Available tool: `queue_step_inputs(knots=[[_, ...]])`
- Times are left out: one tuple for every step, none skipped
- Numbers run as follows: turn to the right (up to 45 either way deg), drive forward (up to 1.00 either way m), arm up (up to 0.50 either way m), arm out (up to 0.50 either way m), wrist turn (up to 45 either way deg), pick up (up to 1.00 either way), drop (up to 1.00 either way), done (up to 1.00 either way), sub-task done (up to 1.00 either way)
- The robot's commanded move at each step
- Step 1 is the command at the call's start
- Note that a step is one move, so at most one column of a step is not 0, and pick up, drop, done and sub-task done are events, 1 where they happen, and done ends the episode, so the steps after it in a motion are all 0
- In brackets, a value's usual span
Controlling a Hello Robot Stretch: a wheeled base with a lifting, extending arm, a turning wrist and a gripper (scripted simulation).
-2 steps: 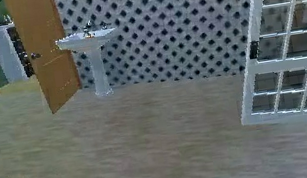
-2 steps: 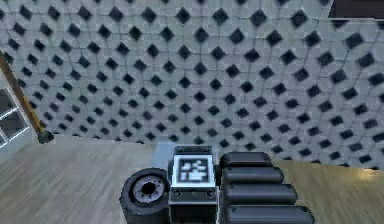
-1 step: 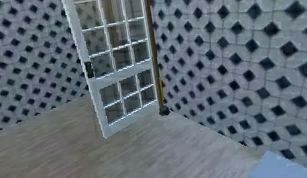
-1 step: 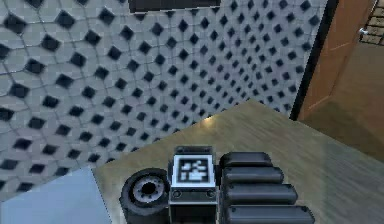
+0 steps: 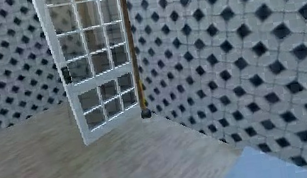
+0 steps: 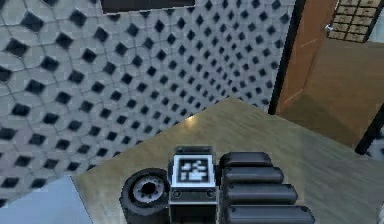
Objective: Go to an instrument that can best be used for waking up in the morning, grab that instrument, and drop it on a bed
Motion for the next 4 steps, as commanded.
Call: queue_step_inputs(knots=[[0.0, 0.05, 0.00, 0.00, 0.0, 0.00, 0.00, 0.00, 0.00], [-45.0, 0.00, 0.00, 0.00, 0.0, 0.00, 0.00, 0.00, 0.00], [-21.0, 0.00, 0.00, 0.00, 0.0, 0.00, 0.00, 0.00, 0.00], [0.0, 0.10, 0.00, 0.00, 0.0, 0.00, 0.00, 0.00, 0.00]])
